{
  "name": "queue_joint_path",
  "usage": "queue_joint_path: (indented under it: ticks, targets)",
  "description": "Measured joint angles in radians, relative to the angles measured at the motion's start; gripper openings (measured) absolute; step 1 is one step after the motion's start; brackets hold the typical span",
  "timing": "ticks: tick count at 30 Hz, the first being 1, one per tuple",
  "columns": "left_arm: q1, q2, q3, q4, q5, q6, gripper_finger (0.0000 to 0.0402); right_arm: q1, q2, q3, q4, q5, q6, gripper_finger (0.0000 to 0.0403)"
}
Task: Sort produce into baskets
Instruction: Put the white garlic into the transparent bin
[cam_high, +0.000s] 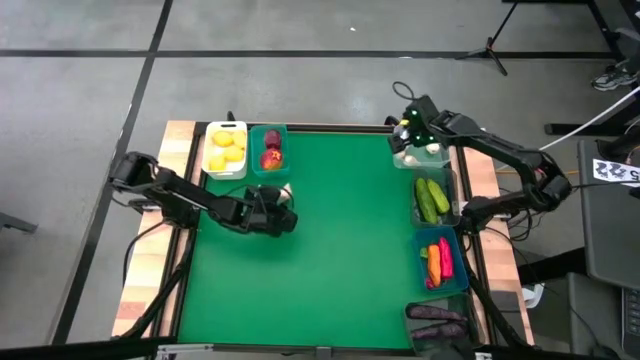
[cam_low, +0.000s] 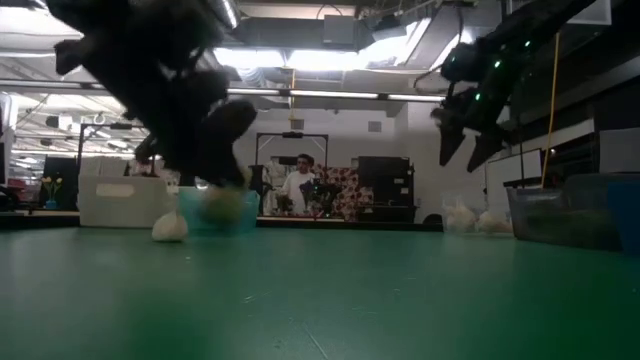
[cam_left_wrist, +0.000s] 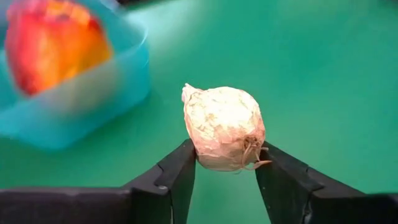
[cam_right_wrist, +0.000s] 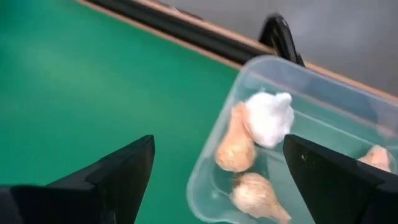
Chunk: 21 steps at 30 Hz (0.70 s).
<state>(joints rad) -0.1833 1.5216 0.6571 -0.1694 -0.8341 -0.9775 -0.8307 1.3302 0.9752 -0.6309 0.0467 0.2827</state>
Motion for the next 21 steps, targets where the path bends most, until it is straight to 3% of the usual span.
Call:
queue_joint_path:
  ticks: [3, 7, 9, 12, 17, 21]
  targets:
    - [0.000, -0.055, 0.001, 0.105, -0.003, 0.091, 0.0151, 0.000, -0.070, 0.000, 0.019, -0.072, 0.001, 0.0356]
    - [0.000, -0.127, 0.001, 0.297, 0.000, 0.275, 0.0151, 0.000, -0.180, 0.000, 0.101, -0.280, 0.021, 0.0356]
    - [0.000, -0.161, 0.002, 0.410, 0.041, 0.393, 0.0151, 0.012, -0.241, -0.003, 0.190, -0.391, 0.026, 0.0356]
    - [0.001, -0.201, 0.003, 0.591, 0.141, 0.570, 0.0150, 0.075, -0.334, -0.027, 0.348, -0.470, 0.027, 0.0356]
    - [0.002, -0.221, 0.003, 0.861, 0.216, 0.841, 0.0150, 0.266, -0.455, -0.133, 0.670, -0.478, 0.032, 0.0356]
    - [0.021, -0.221, 0.003, 1.064, 0.299, 1.005, 0.0150, 0.455, -0.468, -0.251, 0.954, -0.356, 0.051, 0.0356]
